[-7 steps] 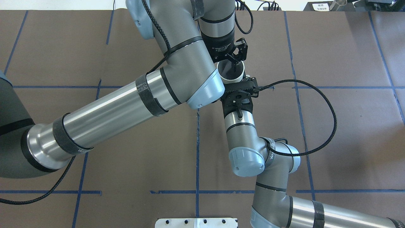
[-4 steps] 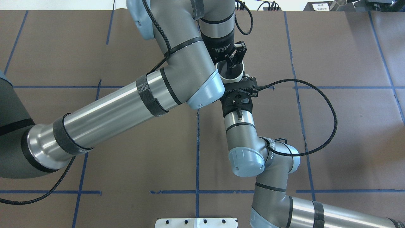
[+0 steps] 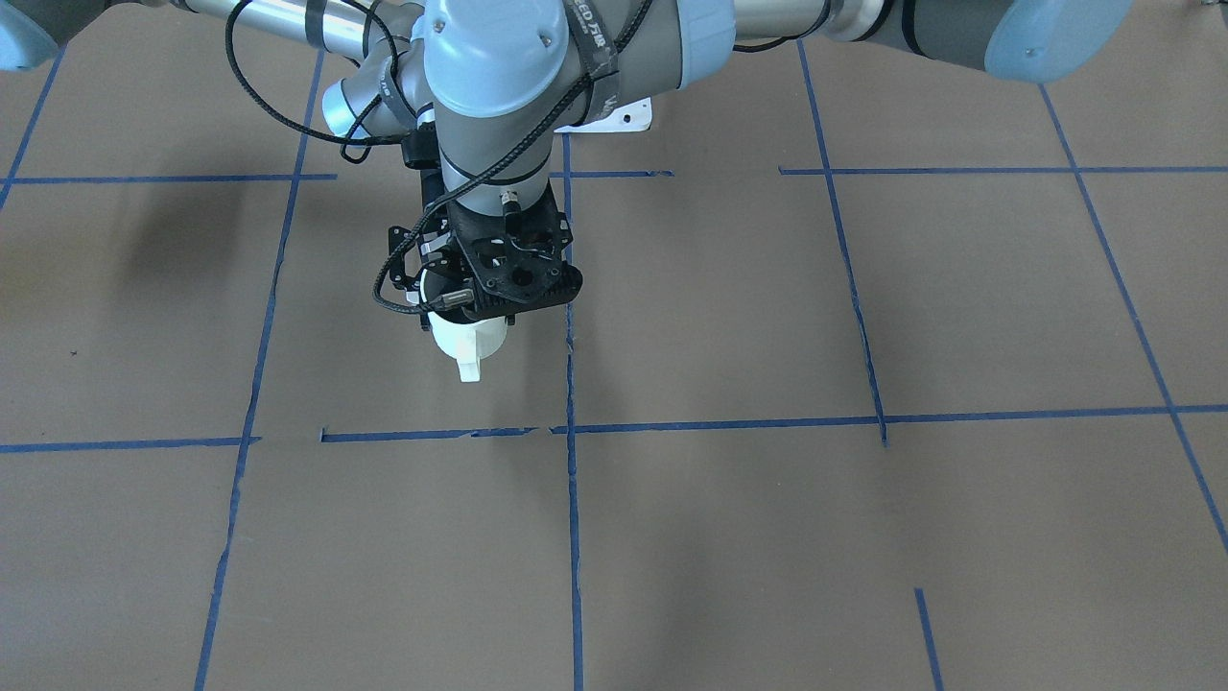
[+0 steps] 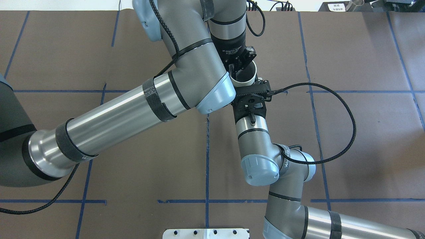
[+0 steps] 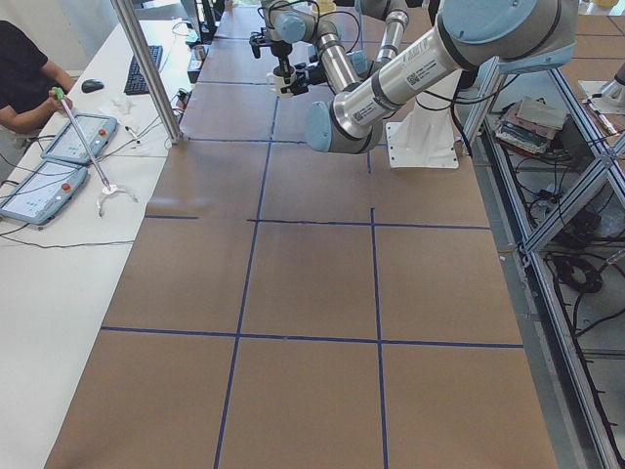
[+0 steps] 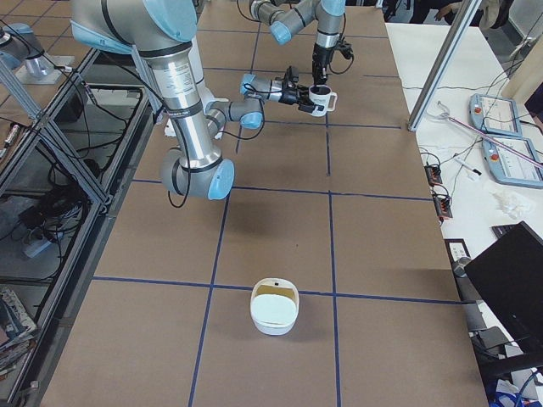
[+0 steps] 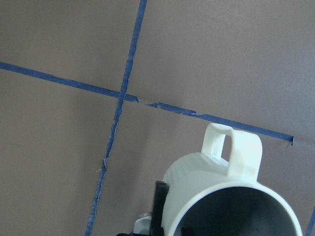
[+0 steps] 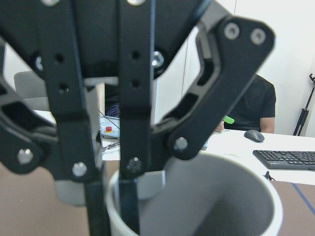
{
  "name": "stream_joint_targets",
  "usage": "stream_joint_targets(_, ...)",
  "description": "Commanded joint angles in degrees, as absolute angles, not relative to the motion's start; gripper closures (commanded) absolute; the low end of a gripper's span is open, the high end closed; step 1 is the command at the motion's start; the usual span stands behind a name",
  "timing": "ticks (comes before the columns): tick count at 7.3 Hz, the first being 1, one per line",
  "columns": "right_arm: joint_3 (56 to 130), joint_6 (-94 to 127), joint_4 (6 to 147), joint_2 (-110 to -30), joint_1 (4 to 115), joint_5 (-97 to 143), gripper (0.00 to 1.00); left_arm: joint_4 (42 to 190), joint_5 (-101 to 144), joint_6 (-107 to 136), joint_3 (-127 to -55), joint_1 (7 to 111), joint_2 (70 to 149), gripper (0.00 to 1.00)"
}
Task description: Left arm hands cup to right arm to dump lemon
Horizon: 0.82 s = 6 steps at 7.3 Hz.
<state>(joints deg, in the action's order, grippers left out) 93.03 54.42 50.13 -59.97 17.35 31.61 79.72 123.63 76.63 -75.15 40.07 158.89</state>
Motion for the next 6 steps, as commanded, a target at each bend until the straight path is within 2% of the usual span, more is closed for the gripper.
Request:
stream_joint_targets(1,92.8,54.5,50.1,-60.7,16.4,30.9,0.01,79.7,123.7,76.6,-75.3,40.1,158.8,1.00)
stream_joint_targets(6,87.1,54.7,50.0,-61.2,13.3,27.7,0.00,79.5,123.7,76.7,-76.2,41.0,159.1,1.00)
